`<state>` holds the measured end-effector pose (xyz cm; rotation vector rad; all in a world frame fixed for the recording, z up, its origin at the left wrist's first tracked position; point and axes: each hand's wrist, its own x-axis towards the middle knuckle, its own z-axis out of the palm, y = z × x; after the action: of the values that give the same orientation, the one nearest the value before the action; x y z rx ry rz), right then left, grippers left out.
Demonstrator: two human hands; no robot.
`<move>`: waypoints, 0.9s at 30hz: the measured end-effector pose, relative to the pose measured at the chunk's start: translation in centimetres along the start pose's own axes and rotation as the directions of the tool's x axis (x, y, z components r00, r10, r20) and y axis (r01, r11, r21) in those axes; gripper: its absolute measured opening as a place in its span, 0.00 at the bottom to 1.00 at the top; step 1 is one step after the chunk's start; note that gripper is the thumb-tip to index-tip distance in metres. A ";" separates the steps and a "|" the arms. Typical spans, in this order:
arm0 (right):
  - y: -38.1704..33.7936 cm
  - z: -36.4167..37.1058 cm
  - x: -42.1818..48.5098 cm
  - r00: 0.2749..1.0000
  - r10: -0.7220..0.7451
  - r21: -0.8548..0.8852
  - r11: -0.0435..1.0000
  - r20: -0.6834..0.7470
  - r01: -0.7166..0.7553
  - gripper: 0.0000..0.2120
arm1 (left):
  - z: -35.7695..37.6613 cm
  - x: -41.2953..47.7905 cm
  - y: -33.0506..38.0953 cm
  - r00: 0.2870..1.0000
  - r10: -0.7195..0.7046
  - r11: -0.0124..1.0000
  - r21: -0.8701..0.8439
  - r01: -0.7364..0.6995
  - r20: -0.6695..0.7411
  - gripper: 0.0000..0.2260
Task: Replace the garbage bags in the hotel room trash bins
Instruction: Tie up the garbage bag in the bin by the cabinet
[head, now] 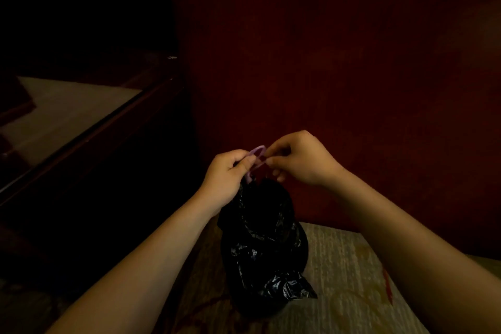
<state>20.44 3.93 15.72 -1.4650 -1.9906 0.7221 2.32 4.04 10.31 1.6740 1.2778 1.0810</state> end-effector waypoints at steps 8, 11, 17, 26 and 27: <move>-0.6 0.0 -0.9 0.994 -0.066 -0.264 0.961 0.086 0.087 0.03 | 1.1 0.7 0.6 0.966 -0.256 0.962 0.103 0.253 0.018 0.16; -0.8 0.4 -0.9 0.992 -0.104 -0.216 0.969 0.070 0.117 0.03 | 1.4 0.7 1.4 0.934 -0.316 0.948 0.083 0.306 0.166 0.12; -0.8 0.4 -0.4 0.996 -0.082 -0.143 0.986 0.030 0.085 0.02 | 1.0 0.8 0.9 0.820 -0.213 0.958 -0.051 0.281 0.531 0.11; 0.0 0.1 0.1 0.993 -0.111 0.091 0.990 0.030 0.108 0.01 | 2.0 0.7 0.4 0.909 -0.160 0.974 -0.088 0.208 0.385 0.15; 0.3 0.2 0.1 0.995 -0.103 0.134 0.986 -0.020 0.104 0.02 | 2.0 0.8 0.4 0.912 -0.163 0.969 -0.112 0.220 0.376 0.15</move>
<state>20.49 4.07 15.42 -1.2754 -1.9520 0.7831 4.41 4.59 10.13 1.5107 1.0631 0.6901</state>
